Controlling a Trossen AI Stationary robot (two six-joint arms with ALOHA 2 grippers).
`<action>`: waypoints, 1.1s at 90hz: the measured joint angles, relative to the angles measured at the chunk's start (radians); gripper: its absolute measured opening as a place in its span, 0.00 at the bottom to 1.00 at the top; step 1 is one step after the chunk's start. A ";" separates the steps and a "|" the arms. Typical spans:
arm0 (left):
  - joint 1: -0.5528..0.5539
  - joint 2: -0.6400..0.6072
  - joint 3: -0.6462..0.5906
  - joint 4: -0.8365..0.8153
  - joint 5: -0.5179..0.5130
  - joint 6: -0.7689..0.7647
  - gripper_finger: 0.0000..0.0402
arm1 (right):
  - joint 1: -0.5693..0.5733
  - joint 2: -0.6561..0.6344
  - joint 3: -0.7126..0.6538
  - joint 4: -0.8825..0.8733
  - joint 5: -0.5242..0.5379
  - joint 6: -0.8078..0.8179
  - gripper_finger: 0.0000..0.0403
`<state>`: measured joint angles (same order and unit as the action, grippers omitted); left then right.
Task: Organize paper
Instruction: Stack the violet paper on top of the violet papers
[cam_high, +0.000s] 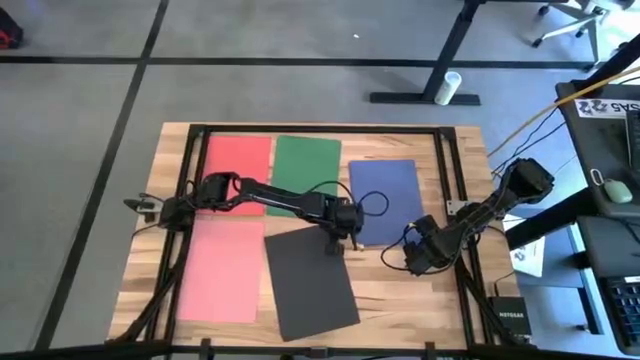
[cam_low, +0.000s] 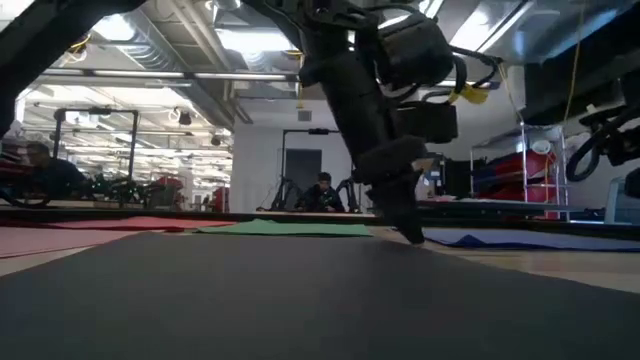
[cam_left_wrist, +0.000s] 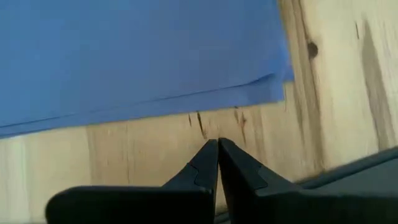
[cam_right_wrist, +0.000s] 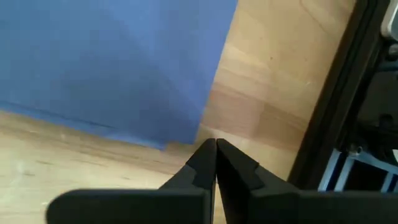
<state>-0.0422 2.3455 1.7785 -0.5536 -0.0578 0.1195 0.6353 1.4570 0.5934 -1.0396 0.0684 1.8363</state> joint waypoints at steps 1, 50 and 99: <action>0.000 0.000 0.000 0.002 0.000 0.000 0.00 | 0.000 0.000 0.000 0.000 0.001 0.000 0.00; -0.005 0.005 -0.004 0.074 0.014 0.000 0.00 | 0.000 0.000 -0.002 0.038 0.037 -0.008 0.00; -0.005 0.005 -0.004 0.100 0.026 -0.001 0.00 | 0.000 0.000 0.000 0.059 0.049 -0.027 0.00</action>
<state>-0.0467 2.3508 1.7744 -0.4532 -0.0315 0.1188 0.6350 1.4570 0.5930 -0.9806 0.1172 1.8091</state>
